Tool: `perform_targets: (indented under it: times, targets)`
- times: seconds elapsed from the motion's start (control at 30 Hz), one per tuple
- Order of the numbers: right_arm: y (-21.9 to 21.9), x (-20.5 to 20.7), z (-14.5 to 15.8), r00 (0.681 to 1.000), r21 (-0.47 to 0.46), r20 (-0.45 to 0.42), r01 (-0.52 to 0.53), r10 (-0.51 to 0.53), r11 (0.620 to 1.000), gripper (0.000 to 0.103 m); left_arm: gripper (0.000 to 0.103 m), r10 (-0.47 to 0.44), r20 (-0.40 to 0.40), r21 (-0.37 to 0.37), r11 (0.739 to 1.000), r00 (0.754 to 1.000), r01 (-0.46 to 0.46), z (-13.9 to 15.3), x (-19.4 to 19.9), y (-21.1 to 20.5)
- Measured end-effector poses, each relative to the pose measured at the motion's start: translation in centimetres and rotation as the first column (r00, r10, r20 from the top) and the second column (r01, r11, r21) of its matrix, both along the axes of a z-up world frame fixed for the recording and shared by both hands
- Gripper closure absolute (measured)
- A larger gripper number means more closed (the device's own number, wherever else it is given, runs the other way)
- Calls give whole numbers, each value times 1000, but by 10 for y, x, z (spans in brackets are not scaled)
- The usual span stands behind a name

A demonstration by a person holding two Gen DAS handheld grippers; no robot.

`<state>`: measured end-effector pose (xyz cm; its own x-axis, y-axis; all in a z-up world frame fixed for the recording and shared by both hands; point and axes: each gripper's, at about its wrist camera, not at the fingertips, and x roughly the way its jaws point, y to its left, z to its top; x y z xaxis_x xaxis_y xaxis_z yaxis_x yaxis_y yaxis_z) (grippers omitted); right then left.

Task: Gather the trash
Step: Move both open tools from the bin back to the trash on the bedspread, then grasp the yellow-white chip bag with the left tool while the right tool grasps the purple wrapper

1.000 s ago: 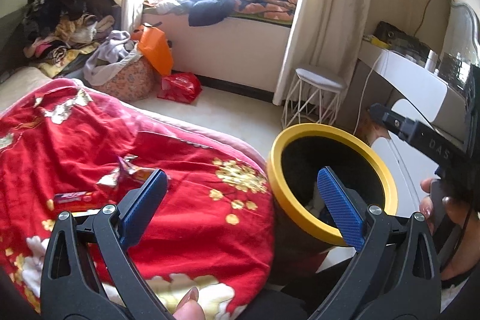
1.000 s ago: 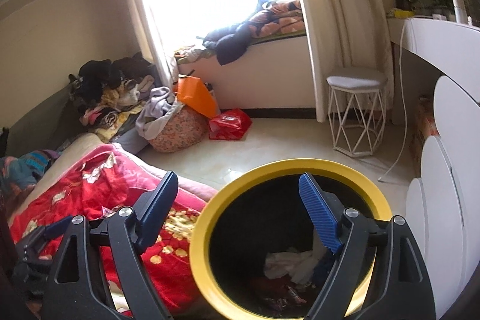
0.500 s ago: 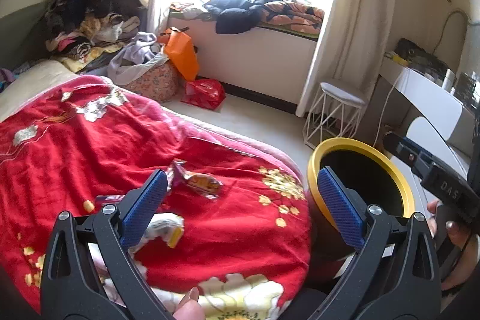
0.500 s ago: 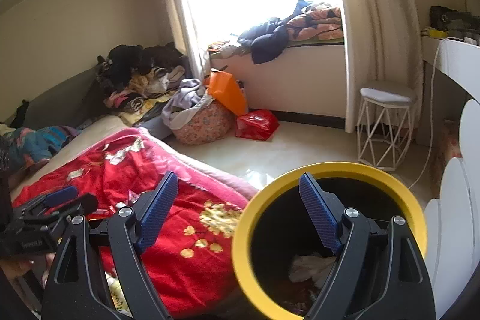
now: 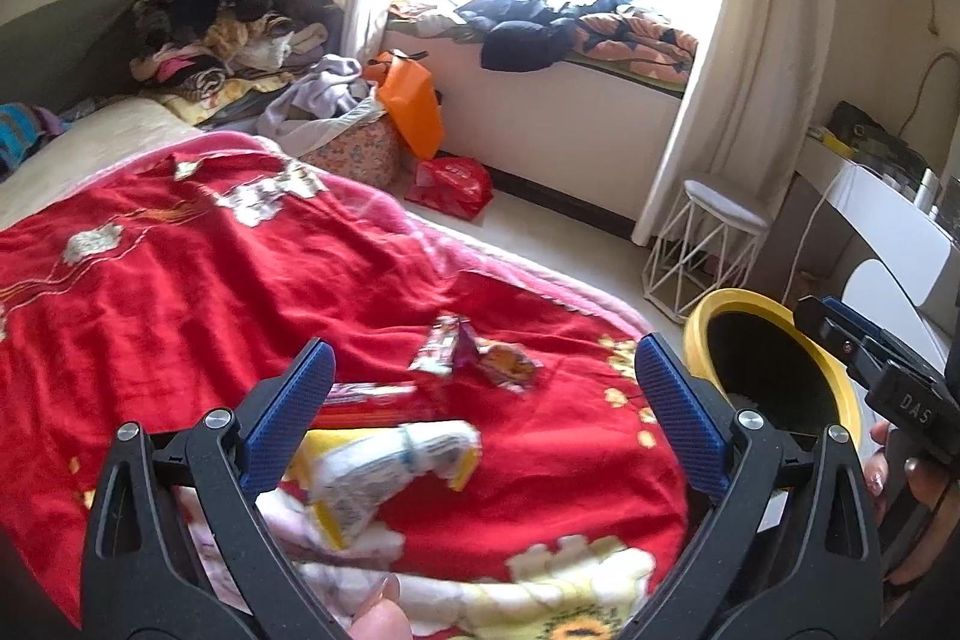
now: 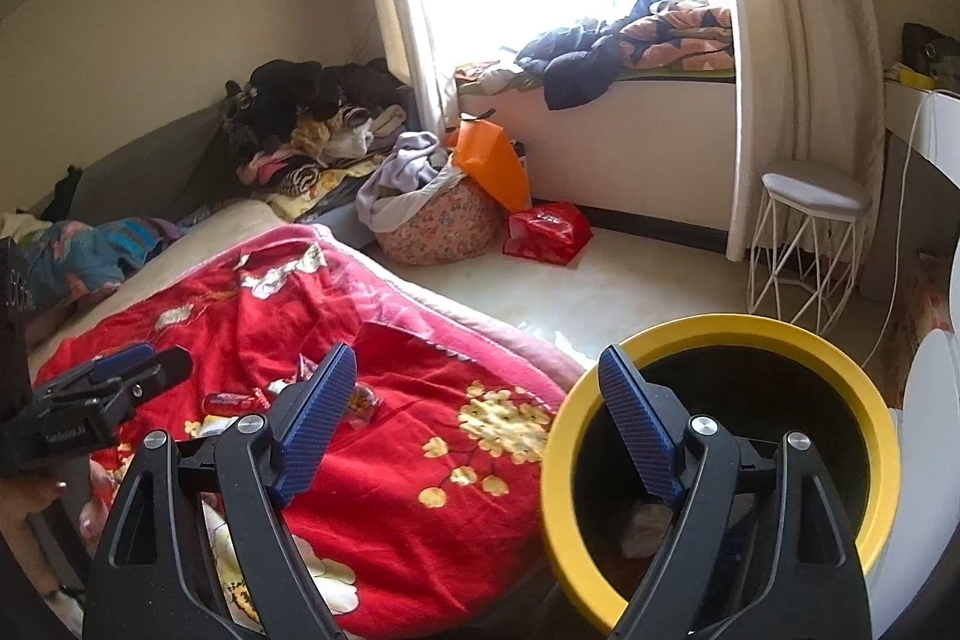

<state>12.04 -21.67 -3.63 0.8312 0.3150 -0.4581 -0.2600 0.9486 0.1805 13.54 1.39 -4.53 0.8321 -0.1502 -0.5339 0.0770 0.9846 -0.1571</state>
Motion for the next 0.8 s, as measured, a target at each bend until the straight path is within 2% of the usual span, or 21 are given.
perform_targets:
  times: [0.3, 0.53, 0.67, 0.8]
  targets:
    - [31, 24, -20, 993, 2, -77, -92, 92, 996, 23, 11, 61, -38, -1, 998, 997, -61, -14, -6, 44]
    - [56, 49, -39, 977, -30, -147, -164, 158, 986, 42, 11, 68, -117, 35, 997, 991, -64, -34, -8, 60]
    - [66, 59, -50, 966, -44, -181, -196, 185, 980, 47, 19, 44, -172, 37, 999, 984, -39, -51, -7, 62]
    - [76, 67, -60, 955, -64, -209, -227, 209, 972, 49, 26, 26, -205, 48, 999, 978, -17, -62, -1, 60]
